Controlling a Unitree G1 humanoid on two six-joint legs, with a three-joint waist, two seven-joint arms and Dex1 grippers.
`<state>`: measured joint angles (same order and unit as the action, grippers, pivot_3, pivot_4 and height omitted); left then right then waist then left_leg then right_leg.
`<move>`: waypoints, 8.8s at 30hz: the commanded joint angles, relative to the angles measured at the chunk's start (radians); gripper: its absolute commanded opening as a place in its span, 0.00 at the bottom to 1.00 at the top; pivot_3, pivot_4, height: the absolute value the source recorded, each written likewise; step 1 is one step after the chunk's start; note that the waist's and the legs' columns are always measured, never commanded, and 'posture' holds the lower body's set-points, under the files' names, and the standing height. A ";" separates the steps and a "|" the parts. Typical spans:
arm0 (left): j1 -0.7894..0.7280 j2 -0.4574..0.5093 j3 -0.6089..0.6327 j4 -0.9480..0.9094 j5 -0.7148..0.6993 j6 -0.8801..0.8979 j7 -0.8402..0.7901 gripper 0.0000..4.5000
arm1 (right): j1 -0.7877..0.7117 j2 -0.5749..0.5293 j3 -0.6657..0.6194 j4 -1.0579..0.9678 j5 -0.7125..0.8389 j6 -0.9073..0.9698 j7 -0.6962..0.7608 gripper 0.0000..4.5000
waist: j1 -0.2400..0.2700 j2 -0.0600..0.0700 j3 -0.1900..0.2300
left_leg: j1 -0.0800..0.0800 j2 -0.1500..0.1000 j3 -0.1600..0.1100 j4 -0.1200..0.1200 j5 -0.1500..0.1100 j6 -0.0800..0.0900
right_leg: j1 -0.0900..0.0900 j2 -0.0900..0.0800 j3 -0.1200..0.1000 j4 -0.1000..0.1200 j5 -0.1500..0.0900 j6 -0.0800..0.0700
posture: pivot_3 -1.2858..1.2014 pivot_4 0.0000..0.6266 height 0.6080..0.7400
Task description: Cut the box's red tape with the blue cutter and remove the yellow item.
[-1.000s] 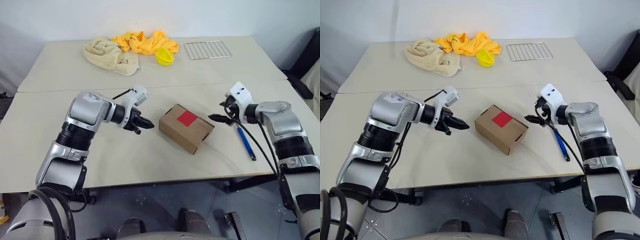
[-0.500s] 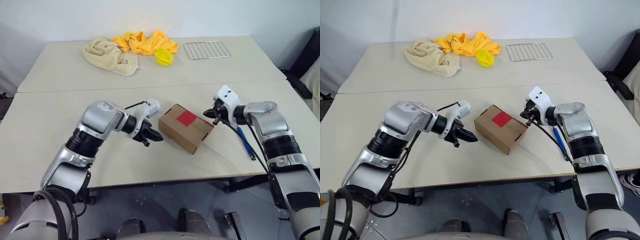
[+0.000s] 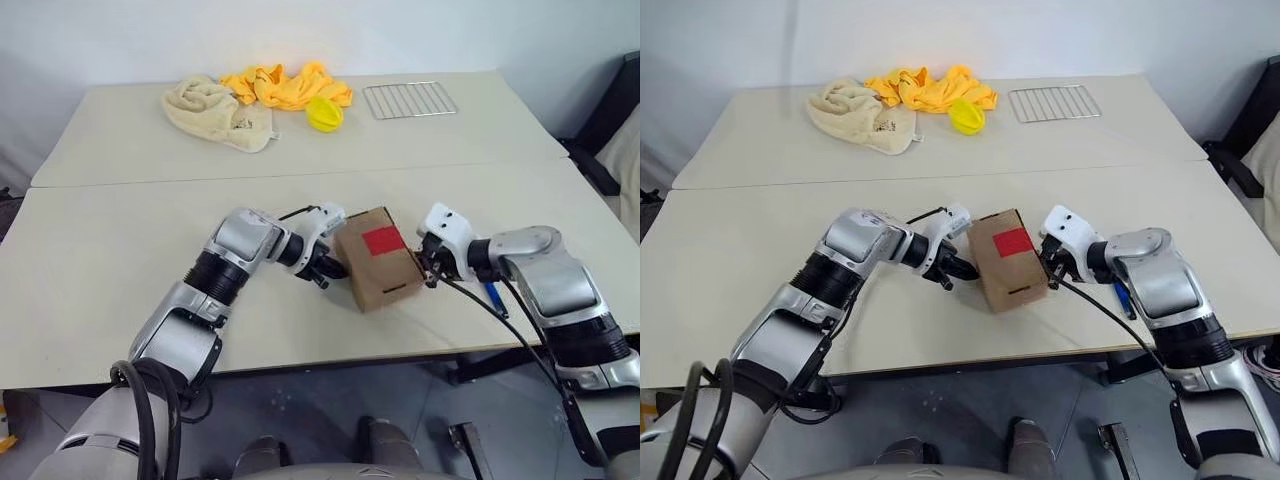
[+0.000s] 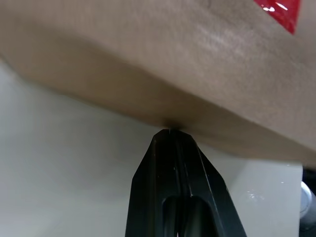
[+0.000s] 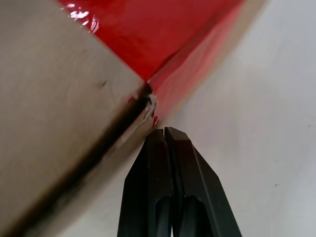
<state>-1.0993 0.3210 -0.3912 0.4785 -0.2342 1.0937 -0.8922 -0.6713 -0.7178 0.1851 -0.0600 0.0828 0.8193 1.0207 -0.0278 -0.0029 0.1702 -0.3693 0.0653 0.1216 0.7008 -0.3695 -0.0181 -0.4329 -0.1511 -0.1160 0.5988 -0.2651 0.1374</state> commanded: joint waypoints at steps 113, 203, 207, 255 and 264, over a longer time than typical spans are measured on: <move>-0.182 -0.078 0.044 0.372 0.263 -0.420 -0.344 0.00 | 0.079 0.132 -0.280 -0.017 0.292 0.536 -0.682 0.99 | 0.051 -0.012 -0.016 | 0.003 0.001 -0.003 0.015 -0.002 0.003 | 0.007 0.000 0.003 0.009 0.002 -0.003 | 0.52 0.24 1.00; -0.166 -0.119 0.033 0.384 0.280 -0.423 -0.284 0.00 | -0.103 0.143 -0.351 0.595 0.466 0.404 -0.275 0.99 | 0.020 -0.011 -0.018 | 0.001 0.000 -0.001 0.015 -0.006 0.010 | 0.010 0.000 0.004 -0.003 0.006 0.001 | 0.52 0.24 1.00; -0.162 -0.111 0.026 0.366 0.278 -0.413 -0.287 0.00 | -0.105 0.140 -0.275 0.595 0.462 0.416 -0.186 0.99 | 0.011 -0.010 -0.018 | 0.001 0.000 -0.002 0.014 -0.006 0.009 | 0.010 0.001 0.004 -0.003 0.006 0.001 | 0.52 0.24 1.00; -0.198 -0.197 0.106 0.564 0.314 -0.580 -0.157 0.00 | -0.312 0.081 -0.282 0.334 0.532 0.795 -0.505 0.01 | 0.046 -0.002 -0.017 | -0.004 0.000 -0.001 0.014 -0.006 0.008 | 0.005 0.000 0.004 -0.004 0.006 0.001 | 0.52 0.24 1.00; -0.180 -0.180 0.129 0.500 0.288 -0.539 -0.144 0.00 | -0.447 -0.090 -0.137 0.316 0.880 0.795 -0.734 0.01 | 0.051 0.000 -0.016 | -0.005 0.000 -0.001 0.014 -0.006 0.009 | 0.004 0.000 0.004 -0.005 0.006 0.001 | 0.52 0.24 1.00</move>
<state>-1.3162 0.1555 -0.2340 0.9588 0.0180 0.5272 -1.0656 -1.0686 -0.7755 0.0541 0.3135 0.8771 1.6096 0.3121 0.0233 -0.0031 0.1545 -0.3742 0.0652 0.1206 0.7143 -0.3756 -0.0095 -0.4287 -0.1511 -0.1123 0.5934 -0.2592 0.1385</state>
